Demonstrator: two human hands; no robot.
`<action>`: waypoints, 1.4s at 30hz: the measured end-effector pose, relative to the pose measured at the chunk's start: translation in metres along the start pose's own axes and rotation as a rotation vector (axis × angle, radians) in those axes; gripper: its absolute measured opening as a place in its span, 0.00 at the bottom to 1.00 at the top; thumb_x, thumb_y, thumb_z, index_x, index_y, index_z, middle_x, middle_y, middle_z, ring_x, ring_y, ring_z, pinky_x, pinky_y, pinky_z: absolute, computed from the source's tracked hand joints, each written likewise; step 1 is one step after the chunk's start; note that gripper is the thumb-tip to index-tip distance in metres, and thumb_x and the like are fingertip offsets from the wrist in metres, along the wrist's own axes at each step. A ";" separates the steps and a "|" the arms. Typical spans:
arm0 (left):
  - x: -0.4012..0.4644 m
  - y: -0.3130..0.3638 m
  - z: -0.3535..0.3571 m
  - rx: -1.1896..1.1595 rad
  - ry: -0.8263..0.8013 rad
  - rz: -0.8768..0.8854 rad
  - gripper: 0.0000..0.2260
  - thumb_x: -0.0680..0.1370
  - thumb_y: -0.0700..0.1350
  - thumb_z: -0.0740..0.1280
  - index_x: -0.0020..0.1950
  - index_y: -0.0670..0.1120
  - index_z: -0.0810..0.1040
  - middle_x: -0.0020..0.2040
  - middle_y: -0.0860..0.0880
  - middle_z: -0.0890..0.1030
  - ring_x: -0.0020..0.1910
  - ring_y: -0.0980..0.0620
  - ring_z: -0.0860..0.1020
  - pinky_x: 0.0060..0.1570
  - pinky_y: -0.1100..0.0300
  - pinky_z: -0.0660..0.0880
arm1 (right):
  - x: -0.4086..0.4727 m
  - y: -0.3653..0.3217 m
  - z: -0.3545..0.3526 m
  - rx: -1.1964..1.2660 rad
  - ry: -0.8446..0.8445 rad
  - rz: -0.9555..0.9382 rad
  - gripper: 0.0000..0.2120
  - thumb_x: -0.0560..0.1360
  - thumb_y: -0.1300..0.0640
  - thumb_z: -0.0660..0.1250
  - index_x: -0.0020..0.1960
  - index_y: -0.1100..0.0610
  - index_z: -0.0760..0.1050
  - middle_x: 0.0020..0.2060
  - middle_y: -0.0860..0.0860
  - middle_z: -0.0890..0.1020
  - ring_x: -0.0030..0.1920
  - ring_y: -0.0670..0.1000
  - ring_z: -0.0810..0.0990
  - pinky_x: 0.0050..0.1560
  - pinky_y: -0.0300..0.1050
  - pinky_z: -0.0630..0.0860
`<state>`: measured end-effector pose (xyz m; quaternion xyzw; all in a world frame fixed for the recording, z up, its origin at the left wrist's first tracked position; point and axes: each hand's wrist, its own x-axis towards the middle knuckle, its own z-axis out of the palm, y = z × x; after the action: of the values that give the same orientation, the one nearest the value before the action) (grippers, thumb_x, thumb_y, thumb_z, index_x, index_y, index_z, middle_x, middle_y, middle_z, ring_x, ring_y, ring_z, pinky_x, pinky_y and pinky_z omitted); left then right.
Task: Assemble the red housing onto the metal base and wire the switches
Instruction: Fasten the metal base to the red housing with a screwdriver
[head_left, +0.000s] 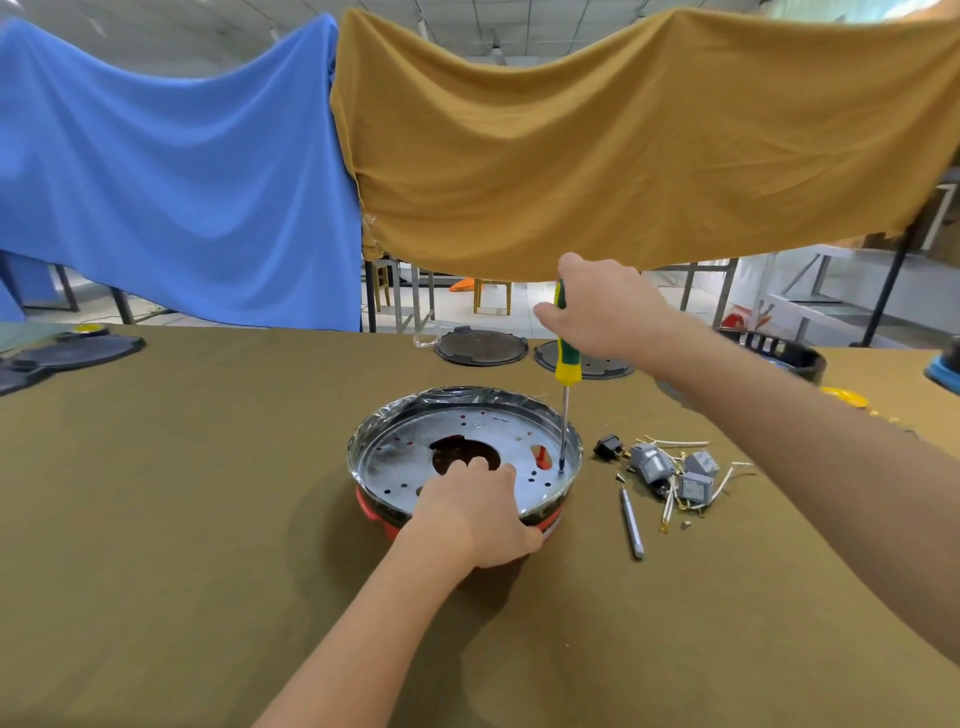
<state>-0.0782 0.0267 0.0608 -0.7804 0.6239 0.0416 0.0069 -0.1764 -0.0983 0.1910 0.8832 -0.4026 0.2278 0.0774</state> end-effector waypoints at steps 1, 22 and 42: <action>0.000 0.000 0.000 -0.005 0.005 0.002 0.27 0.75 0.65 0.61 0.67 0.48 0.68 0.59 0.46 0.72 0.58 0.45 0.71 0.56 0.48 0.73 | 0.002 0.003 -0.009 0.131 -0.127 -0.009 0.10 0.79 0.51 0.63 0.52 0.57 0.67 0.40 0.53 0.74 0.35 0.53 0.73 0.32 0.46 0.70; 0.001 -0.002 0.004 -0.003 0.017 0.003 0.30 0.75 0.66 0.61 0.70 0.49 0.66 0.61 0.46 0.71 0.61 0.44 0.70 0.54 0.49 0.72 | -0.005 0.011 -0.022 0.377 -0.201 -0.045 0.09 0.79 0.51 0.67 0.56 0.52 0.72 0.41 0.51 0.78 0.31 0.48 0.76 0.29 0.39 0.73; 0.003 0.001 0.001 0.006 -0.027 -0.028 0.28 0.75 0.64 0.61 0.69 0.49 0.66 0.61 0.46 0.71 0.60 0.45 0.70 0.53 0.50 0.72 | -0.016 0.011 0.003 0.153 0.064 0.120 0.12 0.82 0.50 0.61 0.52 0.58 0.63 0.32 0.53 0.72 0.29 0.51 0.70 0.26 0.44 0.60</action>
<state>-0.0789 0.0232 0.0598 -0.7884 0.6128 0.0503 0.0184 -0.1928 -0.0963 0.1801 0.8531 -0.4334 0.2904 0.0086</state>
